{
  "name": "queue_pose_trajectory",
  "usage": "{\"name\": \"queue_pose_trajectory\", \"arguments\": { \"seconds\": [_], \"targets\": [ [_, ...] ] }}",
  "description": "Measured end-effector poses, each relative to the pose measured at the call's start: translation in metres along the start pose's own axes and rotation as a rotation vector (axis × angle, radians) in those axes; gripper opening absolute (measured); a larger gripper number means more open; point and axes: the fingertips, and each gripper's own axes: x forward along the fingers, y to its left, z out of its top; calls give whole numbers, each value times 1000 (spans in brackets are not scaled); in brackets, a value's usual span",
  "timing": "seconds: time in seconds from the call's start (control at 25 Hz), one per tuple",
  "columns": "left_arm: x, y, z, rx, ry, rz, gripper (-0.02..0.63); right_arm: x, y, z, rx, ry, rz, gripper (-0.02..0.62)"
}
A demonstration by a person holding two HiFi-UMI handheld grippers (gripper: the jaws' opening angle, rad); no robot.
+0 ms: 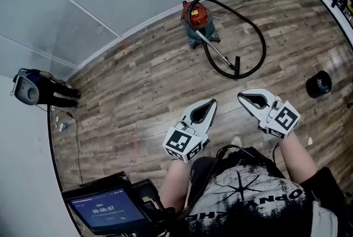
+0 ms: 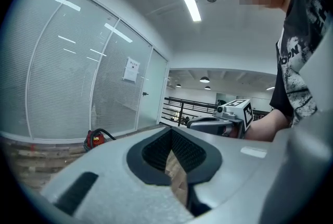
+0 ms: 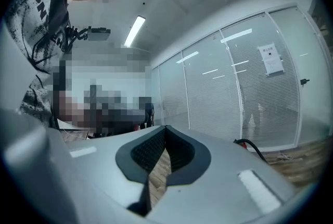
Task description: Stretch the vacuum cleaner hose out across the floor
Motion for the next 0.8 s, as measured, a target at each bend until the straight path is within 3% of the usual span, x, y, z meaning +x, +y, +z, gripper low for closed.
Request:
{"name": "queue_pose_trajectory", "arguments": {
  "seconds": [0.4,0.56,0.8],
  "targets": [
    [54,38,36,45,-20,18,0,22,-62,22,2,-30,28,5],
    [59,75,41,38,-34,2,0,53,-75,15,9,-19,33,5],
    [85,150,61,77,-44,-84,0,116,-113,16,7,31,-17,5]
  ]
}}
